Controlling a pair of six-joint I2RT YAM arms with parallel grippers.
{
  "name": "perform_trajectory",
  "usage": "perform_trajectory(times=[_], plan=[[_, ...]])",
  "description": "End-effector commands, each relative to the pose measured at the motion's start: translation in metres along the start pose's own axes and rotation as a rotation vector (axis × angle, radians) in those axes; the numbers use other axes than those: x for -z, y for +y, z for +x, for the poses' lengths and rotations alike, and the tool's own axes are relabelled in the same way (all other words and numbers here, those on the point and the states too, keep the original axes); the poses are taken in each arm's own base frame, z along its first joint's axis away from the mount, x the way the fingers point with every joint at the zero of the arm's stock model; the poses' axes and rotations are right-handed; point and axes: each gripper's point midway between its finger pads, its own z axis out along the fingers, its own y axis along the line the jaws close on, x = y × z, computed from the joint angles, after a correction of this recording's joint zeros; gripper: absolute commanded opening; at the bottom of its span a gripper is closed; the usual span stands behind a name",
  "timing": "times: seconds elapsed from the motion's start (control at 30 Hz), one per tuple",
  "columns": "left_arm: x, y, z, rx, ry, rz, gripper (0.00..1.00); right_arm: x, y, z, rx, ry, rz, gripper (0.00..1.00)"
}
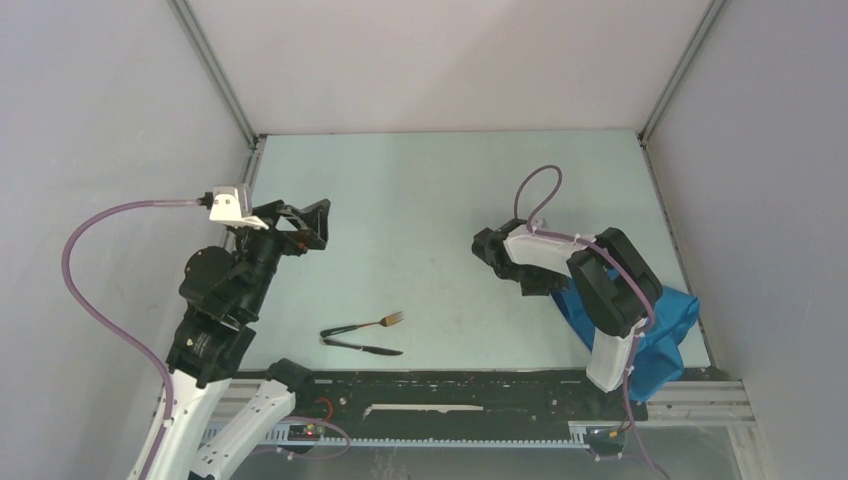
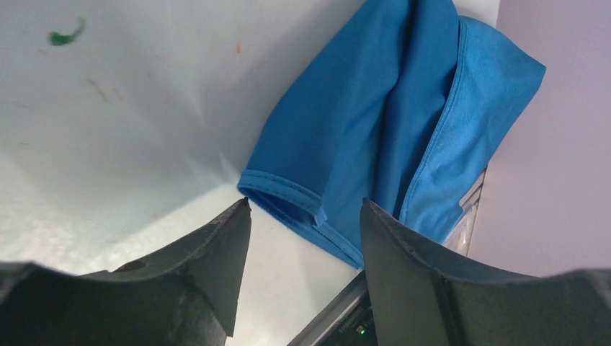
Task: Fold the napkin into a case and place the utensils inside
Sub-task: Pick up the crumpled napkin from the corner of the board, then move the crumpled napkin to the corner of the board.
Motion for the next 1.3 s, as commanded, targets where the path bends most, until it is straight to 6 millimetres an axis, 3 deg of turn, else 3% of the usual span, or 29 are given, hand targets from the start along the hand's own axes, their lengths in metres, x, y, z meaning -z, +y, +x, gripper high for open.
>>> perform_trajectory(times=[0.0,0.13,0.27,0.33,0.37,0.4,0.43,0.5,0.63,0.73,0.83,0.93,1.03,1.17,1.2,1.23,1.27], plan=[[0.000,-0.004,-0.010,0.000,-0.039,0.019,1.00,-0.013,-0.008,-0.001,-0.088,-0.056,0.063,0.65],[-0.002,-0.006,-0.009,0.003,-0.037,0.029,1.00,-0.022,-0.012,0.011,-0.099,-0.021,0.057,0.65],[-0.002,-0.008,-0.008,0.012,-0.034,0.041,1.00,-0.030,-0.021,0.002,-0.103,-0.012,0.075,0.58],[-0.003,-0.009,-0.007,0.015,-0.032,0.044,1.00,-0.032,-0.028,-0.005,-0.119,-0.029,0.086,0.45],[-0.003,-0.009,-0.006,0.017,-0.031,0.044,1.00,-0.032,-0.031,-0.008,-0.129,-0.043,0.083,0.28],[-0.003,-0.009,-0.006,0.021,-0.030,0.045,1.00,-0.032,-0.031,-0.013,-0.132,-0.062,0.067,0.04],[-0.004,-0.010,-0.005,0.026,-0.029,0.047,1.00,-0.027,-0.029,-0.017,-0.126,-0.090,0.047,0.00],[-0.006,-0.010,-0.001,0.041,-0.020,0.047,1.00,-0.008,-0.027,-0.027,-0.116,-0.146,-0.001,0.00],[-0.019,-0.012,0.027,0.130,0.065,0.030,1.00,0.063,-0.003,-0.044,-0.083,-0.236,-0.352,0.00],[-0.031,-0.030,0.077,0.270,0.222,0.083,1.00,0.121,0.013,-0.048,-0.097,-0.246,-0.754,0.00],[-0.037,-0.060,0.134,0.416,0.367,0.195,1.00,0.171,0.019,-0.051,-0.115,-0.247,-1.091,0.00],[-0.037,-0.099,0.180,0.449,0.461,0.300,1.00,0.201,0.021,-0.058,-0.101,-0.247,-1.310,0.00],[-0.034,-0.134,0.211,0.401,0.539,0.334,0.98,0.210,0.027,-0.069,-0.058,-0.216,-1.460,0.00],[-0.036,-0.150,0.234,0.385,0.559,0.323,0.93,0.197,0.036,-0.107,-0.090,-0.187,-1.487,0.00],[-0.036,-0.151,0.238,0.384,0.568,0.323,0.92,0.189,0.046,-0.114,-0.075,-0.152,-1.469,0.05],[-0.036,-0.153,0.243,0.381,0.583,0.323,0.91,0.186,0.046,-0.123,-0.077,-0.150,-1.438,0.38],[-0.036,-0.154,0.249,0.379,0.600,0.320,0.88,0.170,0.054,-0.128,-0.061,-0.119,-1.366,0.60]])
